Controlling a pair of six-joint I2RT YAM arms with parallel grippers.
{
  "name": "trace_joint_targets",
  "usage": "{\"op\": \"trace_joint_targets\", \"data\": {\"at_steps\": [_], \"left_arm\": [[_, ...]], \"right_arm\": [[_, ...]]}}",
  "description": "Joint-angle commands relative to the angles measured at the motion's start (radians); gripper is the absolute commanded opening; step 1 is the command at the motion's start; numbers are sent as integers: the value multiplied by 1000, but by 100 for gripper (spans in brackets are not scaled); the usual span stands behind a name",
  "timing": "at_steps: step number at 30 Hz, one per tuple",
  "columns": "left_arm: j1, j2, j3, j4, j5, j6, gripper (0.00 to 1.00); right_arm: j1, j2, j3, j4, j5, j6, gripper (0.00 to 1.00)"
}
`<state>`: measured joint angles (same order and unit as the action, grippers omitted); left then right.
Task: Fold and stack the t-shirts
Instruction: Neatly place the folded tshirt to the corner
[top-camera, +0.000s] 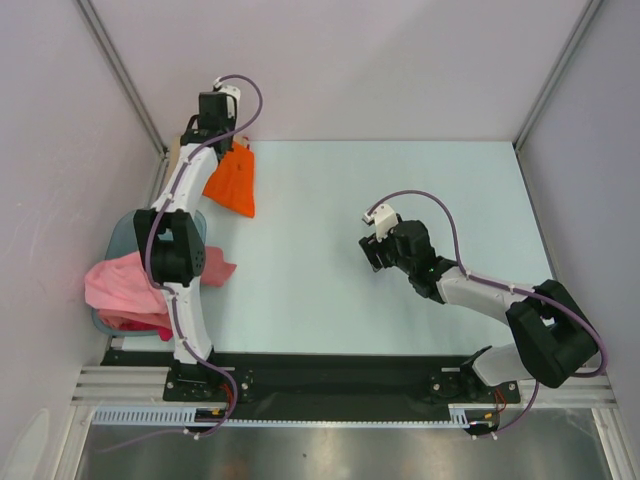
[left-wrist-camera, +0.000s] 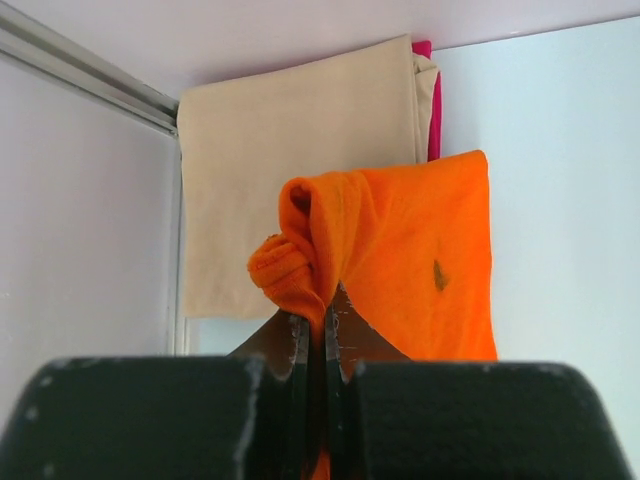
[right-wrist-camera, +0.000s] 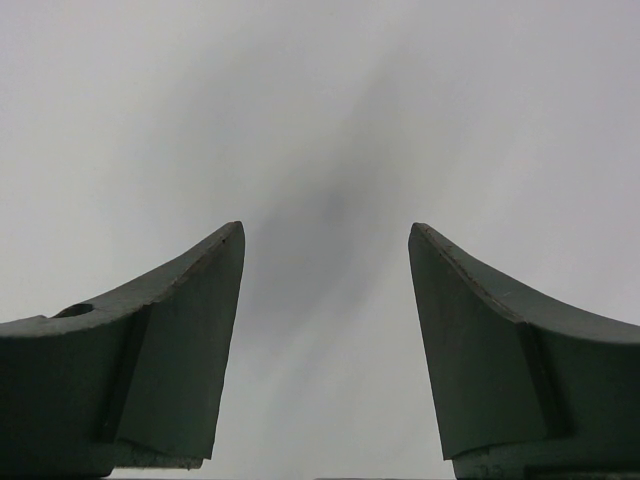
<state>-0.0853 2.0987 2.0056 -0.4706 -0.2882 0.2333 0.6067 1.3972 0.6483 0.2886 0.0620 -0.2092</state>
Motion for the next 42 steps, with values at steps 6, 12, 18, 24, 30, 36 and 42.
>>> {"op": "trace_joint_targets", "data": {"at_steps": [6,12,18,24,30,36,42], "left_arm": [[22,-9,154,66,8,90,0],[35,23,243,64,55,86,0],[55,50,283,66,144,55,1],[48,17,275,58,170,5,0],[35,-58,205,61,199,-45,0],[25,-88,177,67,207,-64,0],[25,-68,176,70,202,-69,1]], "right_arm": [[2,2,5,40,-18,11,71],[4,13,14,37,-28,13,70],[5,-3,19,27,-18,7,70],[5,8,17,32,-17,7,70],[11,25,22,46,-28,13,70],[18,25,20,44,-28,14,69],[19,10,17,38,-25,13,69]]}}
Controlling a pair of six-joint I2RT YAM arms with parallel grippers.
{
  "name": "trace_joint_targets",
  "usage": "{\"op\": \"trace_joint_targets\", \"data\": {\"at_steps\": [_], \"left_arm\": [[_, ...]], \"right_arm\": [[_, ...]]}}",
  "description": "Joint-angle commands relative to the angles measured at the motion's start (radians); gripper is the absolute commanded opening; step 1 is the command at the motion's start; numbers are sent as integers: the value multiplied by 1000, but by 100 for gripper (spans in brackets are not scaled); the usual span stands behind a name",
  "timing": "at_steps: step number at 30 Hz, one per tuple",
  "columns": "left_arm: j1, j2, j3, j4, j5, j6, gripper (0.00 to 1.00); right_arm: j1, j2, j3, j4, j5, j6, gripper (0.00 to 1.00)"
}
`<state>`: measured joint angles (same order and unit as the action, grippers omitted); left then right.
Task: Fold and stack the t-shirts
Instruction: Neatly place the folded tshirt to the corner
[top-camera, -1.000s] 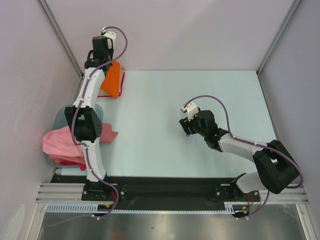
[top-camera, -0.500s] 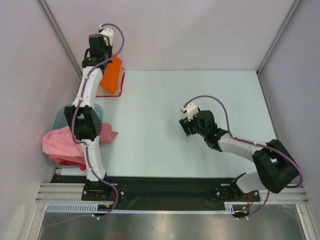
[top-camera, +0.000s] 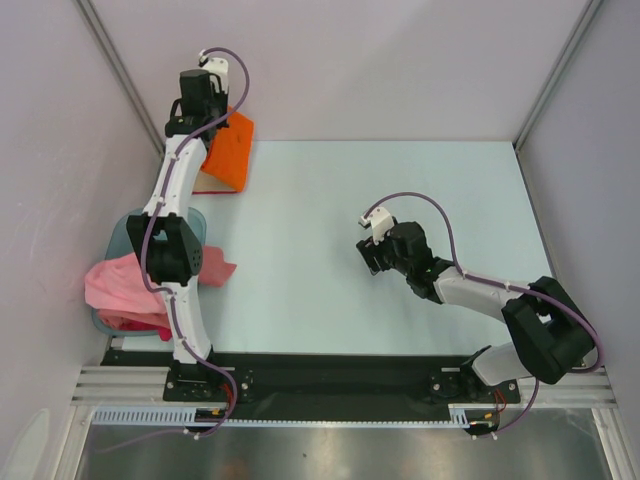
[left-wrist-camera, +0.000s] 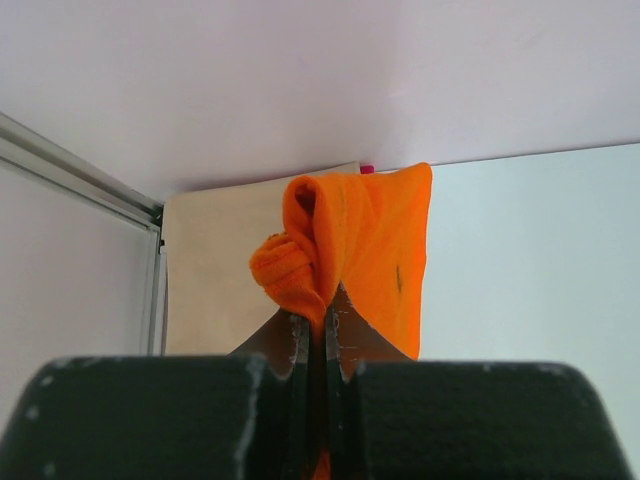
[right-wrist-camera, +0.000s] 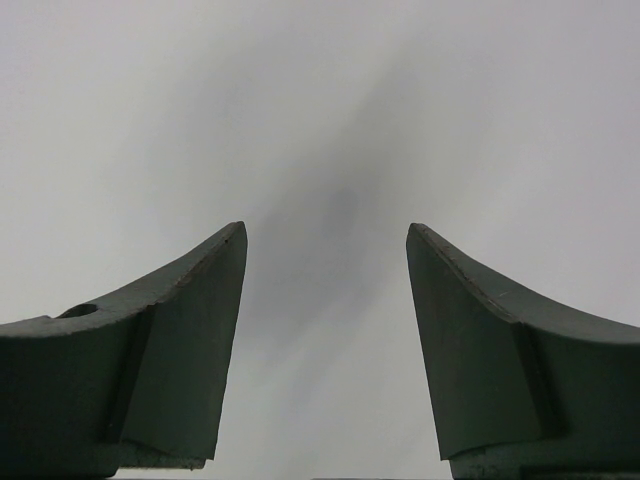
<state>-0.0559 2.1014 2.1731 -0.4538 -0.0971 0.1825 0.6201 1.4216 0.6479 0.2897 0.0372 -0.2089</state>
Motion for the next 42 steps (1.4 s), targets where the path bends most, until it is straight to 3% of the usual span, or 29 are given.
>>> {"op": "trace_joint_targets", "data": {"at_steps": [1,20,42], "left_arm": [[-4,-58,10,55,10,-17,0],[40,74,83,109,-13,-3,0],[149,281,114,314,-42,-20,0]], "right_arm": [[6,-16,16,35,3,11,69],[3,14,33,39,6,8,70],[10,83,93,-4,20,-4,70]]}}
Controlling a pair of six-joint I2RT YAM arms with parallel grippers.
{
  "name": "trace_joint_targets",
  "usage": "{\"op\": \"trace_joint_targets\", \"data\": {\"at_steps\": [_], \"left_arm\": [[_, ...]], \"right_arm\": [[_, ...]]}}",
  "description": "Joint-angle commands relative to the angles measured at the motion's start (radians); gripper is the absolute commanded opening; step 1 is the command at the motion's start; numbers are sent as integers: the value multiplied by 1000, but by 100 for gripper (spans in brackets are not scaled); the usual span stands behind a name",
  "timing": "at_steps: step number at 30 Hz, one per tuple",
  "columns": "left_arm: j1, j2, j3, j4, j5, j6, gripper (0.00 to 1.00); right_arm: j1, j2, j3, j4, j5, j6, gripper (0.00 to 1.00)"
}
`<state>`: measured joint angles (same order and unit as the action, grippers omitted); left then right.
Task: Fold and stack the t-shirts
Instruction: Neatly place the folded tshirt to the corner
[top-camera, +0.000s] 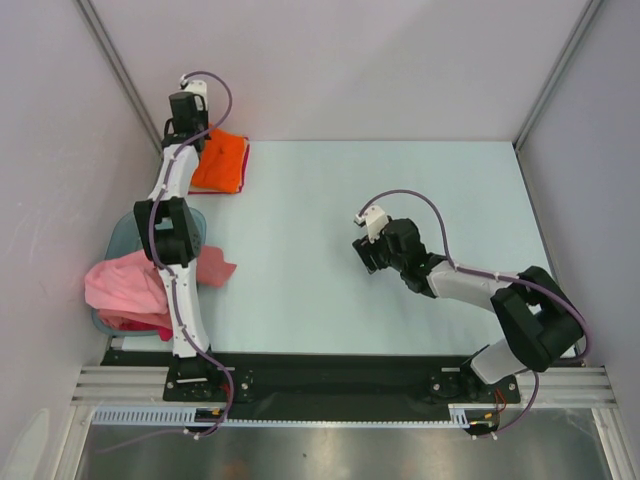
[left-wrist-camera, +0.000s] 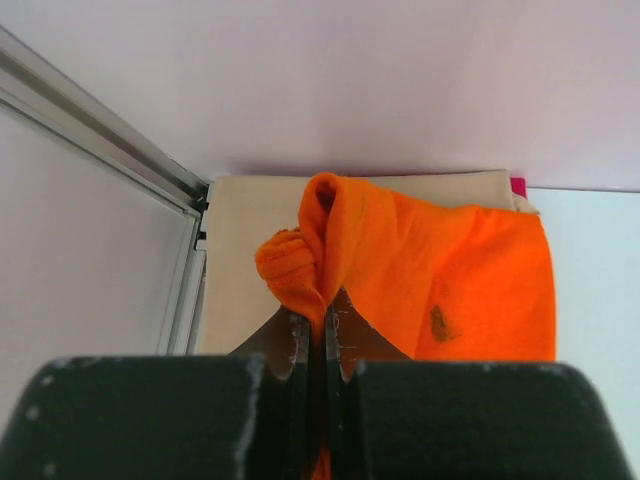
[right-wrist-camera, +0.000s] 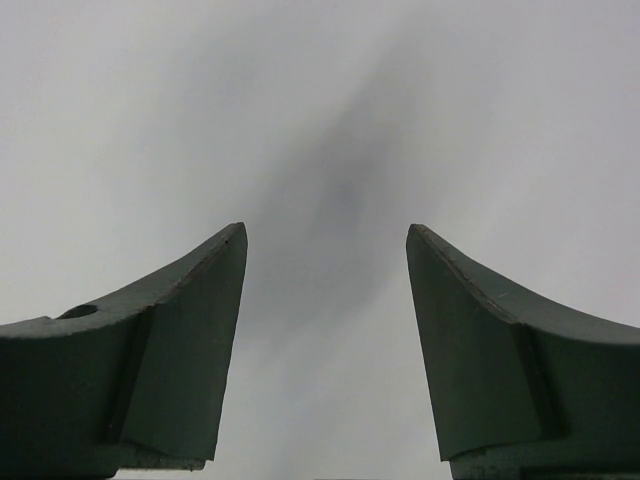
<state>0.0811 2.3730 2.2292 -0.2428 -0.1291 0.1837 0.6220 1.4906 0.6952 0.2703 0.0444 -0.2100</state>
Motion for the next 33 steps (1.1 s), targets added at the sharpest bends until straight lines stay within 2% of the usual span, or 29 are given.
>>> {"op": "trace_joint_targets", "data": {"at_steps": [1,7,13,22,29,30,31,33], "left_arm": [[17,17,60,109,-7,-24,0],[29,54,67,152,-67,-43,0],[37,32,-20,218,-127,-38,0],[45,38,-66,238,-217,-36,0],[49,74,-33,270,-244,-36,2],[49,81,-26,273,-247,-35,5],[48,83,-25,284,-265,-32,24],[49,86,-19,290,-294,-30,45]], "right_arm": [[10,20,50,14,14,-5,70],[16,30,75,-3,17,-2,70],[22,34,89,-6,11,11,70],[30,57,99,-6,14,11,70],[31,72,107,-5,12,11,70],[31,74,110,-5,11,14,70],[31,76,112,-6,11,17,70],[33,77,112,-6,5,30,71]]}}
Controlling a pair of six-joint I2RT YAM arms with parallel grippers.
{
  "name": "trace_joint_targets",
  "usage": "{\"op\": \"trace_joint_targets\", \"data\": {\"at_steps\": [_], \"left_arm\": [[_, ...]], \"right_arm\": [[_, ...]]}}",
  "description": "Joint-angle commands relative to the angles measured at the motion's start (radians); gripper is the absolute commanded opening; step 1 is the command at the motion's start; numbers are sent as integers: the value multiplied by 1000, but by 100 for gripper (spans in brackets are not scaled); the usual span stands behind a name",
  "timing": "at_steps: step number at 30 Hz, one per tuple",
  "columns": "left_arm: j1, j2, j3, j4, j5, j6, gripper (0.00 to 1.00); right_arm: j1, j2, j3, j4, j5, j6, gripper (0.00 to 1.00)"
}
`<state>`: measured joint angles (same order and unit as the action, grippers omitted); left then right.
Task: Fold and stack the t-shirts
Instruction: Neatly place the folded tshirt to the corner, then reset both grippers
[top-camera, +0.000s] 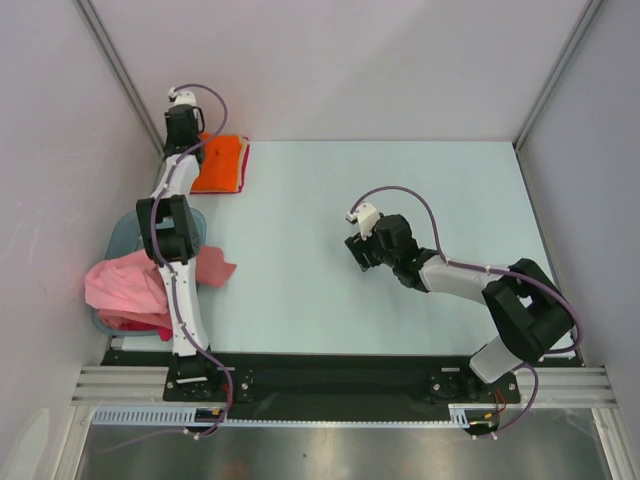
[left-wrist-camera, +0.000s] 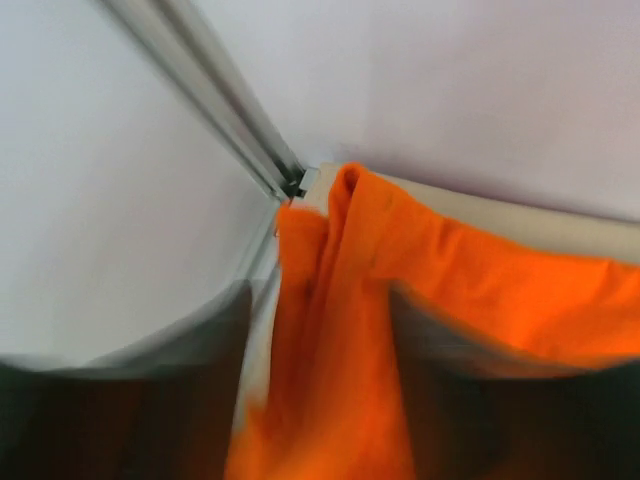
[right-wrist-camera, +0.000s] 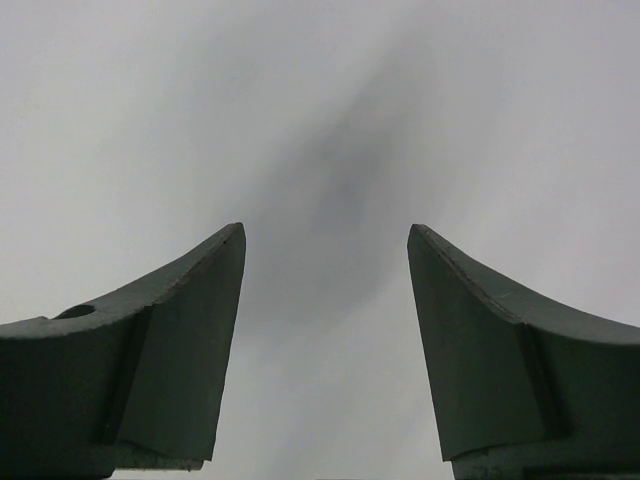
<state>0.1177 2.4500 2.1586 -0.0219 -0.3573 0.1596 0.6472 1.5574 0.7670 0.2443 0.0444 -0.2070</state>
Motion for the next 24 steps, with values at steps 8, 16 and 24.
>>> {"op": "trace_joint_targets", "data": {"at_steps": [8,16,24], "left_arm": [[-24,-173,37,-35,-216,-95,100],[-243,-673,-547,-31,-120,-311,100],[-444,-986,-977,-47,171,-685,100]], "right_arm": [[11,-103,-1,-19,-29,207,87],[31,-420,-268,29,-49,541,100],[39,-726,-390,-175,141,862,100]]}}
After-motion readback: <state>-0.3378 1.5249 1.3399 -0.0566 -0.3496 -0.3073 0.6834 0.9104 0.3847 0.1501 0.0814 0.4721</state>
